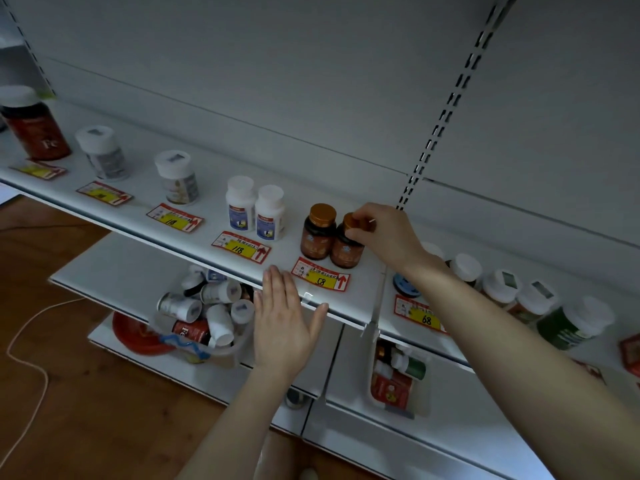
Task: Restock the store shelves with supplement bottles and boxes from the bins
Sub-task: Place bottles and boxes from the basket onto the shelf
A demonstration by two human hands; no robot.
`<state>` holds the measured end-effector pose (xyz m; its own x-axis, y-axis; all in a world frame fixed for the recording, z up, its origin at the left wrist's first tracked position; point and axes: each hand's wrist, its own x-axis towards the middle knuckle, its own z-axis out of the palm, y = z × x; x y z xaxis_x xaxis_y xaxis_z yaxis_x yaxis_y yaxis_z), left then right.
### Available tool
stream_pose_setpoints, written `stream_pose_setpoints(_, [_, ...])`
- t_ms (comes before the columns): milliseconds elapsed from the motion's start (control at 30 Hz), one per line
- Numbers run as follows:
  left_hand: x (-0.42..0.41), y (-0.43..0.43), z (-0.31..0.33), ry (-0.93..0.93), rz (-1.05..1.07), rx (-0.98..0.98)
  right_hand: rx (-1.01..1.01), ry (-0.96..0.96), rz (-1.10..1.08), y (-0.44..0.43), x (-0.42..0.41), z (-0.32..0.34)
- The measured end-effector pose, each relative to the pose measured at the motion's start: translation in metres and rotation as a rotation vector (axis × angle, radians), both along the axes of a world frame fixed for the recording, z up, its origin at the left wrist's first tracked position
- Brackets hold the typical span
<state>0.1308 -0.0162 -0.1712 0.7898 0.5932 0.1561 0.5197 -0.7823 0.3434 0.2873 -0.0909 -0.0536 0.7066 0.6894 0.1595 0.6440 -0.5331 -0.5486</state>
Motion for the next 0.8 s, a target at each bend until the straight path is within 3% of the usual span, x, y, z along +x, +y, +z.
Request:
stream_pose_setpoints(433, [-0.010, 0.004, 0.011, -0.033, -0.087, 0.007, -0.041, -0.050, -0.006, -0.010, -0.013, 0.011])
stream_pose_setpoints(633, [-0.038, -0.030, 0.026, -0.326, -0.381, 0.137, 0.034, -0.166, -0.111, -0.059, -0.045, 0.019])
stream_pose_setpoints(800, [-0.054, -0.074, 0.003, -0.254, -0.602, 0.163, 0.008, -0.218, -0.213, -0.126, -0.069, -0.001])
